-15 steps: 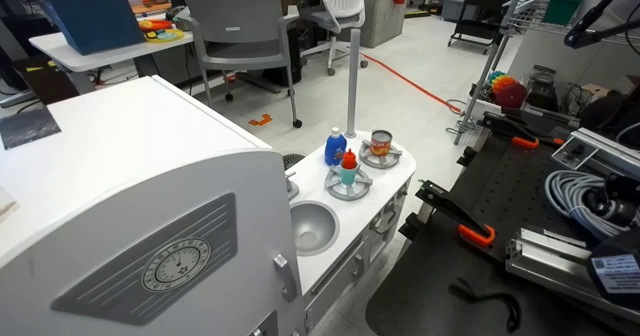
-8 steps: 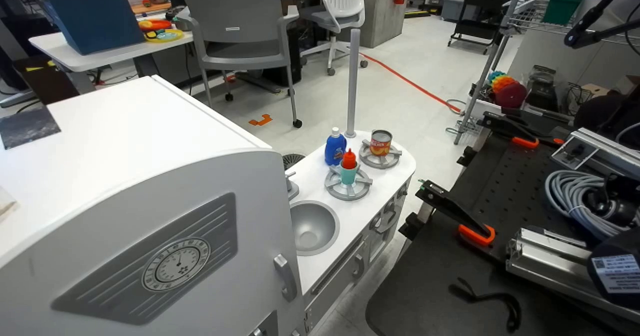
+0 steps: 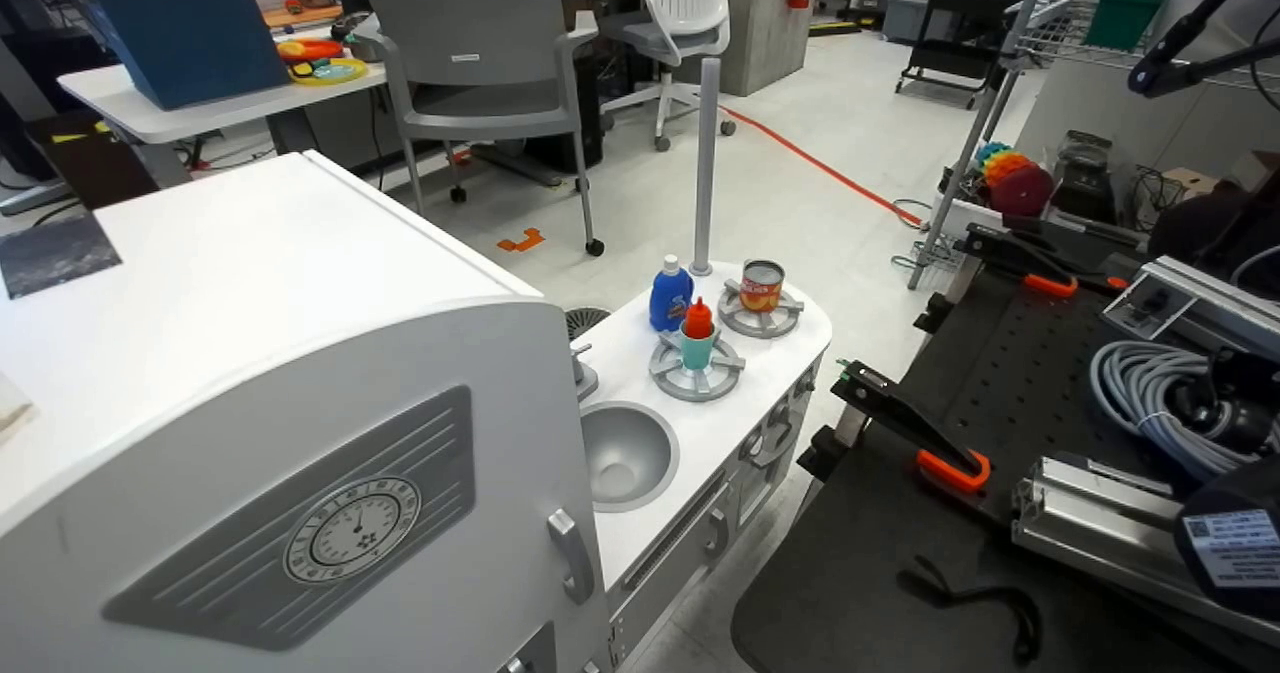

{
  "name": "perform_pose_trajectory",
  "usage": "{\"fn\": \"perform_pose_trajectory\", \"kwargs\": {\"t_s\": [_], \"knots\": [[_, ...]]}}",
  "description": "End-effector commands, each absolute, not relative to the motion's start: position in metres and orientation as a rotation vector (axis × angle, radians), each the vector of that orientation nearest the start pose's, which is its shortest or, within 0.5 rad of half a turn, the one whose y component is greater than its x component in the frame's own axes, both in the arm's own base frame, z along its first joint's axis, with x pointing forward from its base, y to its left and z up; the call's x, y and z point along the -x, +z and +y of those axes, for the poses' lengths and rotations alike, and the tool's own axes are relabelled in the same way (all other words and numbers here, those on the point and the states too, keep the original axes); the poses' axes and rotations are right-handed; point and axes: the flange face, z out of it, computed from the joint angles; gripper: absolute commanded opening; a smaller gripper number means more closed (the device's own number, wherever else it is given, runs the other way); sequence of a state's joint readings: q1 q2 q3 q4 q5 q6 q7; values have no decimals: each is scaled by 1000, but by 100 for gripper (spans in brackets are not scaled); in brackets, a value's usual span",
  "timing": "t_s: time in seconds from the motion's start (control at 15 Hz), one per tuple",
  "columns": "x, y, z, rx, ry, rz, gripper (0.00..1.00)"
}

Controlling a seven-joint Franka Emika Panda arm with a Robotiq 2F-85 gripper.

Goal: Push the faucet nozzle to the right

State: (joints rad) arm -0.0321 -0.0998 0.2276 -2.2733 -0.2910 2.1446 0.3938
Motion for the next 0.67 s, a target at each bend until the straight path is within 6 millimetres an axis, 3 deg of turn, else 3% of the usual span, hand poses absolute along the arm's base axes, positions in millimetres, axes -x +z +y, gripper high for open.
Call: {"fn": "perform_pose_trajectory", "kwargs": {"t_s": [0.0,0.6], "knots": [[-542,324,111,3436,-71,-48,100],[-633,129,174,3247,-140,-206,100]]}}
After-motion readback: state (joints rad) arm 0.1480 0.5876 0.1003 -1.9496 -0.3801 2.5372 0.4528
